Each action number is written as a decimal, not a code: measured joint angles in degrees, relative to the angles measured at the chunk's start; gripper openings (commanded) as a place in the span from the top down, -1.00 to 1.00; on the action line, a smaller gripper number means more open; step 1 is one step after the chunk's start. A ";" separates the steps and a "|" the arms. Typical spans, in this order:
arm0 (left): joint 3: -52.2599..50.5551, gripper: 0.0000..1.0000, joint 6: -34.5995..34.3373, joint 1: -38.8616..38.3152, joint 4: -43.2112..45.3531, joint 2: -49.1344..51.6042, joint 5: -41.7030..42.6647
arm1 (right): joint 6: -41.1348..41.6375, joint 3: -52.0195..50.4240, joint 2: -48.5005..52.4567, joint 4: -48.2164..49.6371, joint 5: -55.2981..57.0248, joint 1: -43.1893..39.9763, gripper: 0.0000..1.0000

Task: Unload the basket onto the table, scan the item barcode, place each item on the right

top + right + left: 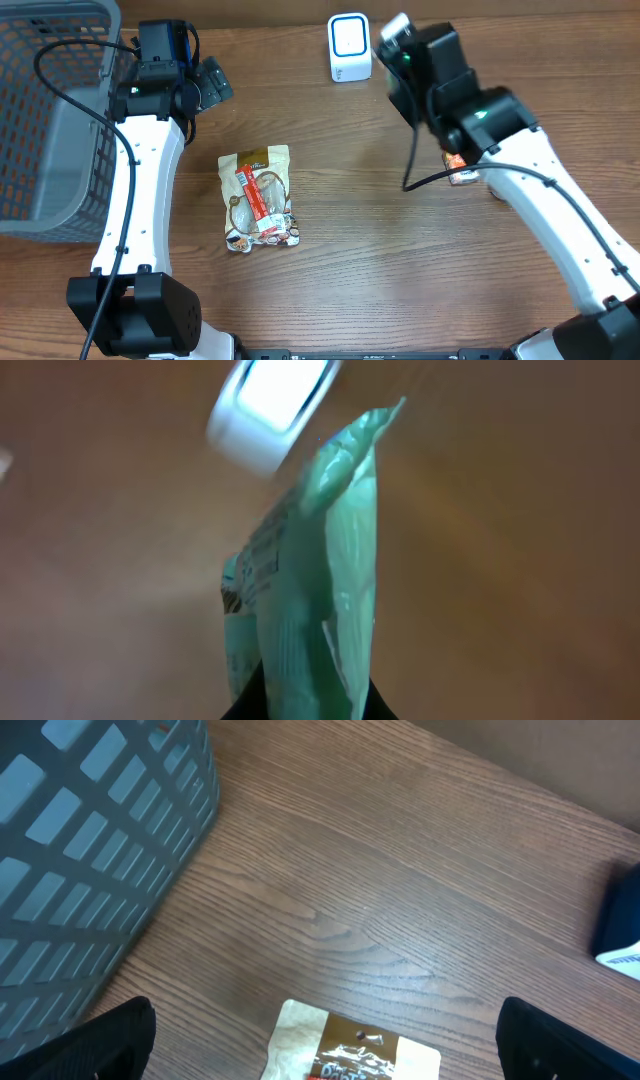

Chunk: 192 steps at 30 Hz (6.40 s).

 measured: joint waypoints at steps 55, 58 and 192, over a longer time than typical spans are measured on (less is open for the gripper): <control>0.00 -0.99 0.00 0.00 0.00 0.00 0.00 | 34.73 -24.46 6.71 6.08 -14.75 -3.67 -0.03; 0.00 -1.00 0.00 0.00 0.00 0.00 0.00 | 35.23 -24.50 6.71 4.94 -14.93 -3.67 -0.02; 0.00 -1.00 0.00 0.00 0.00 0.00 0.00 | 60.11 -32.15 7.41 18.34 2.84 5.70 0.93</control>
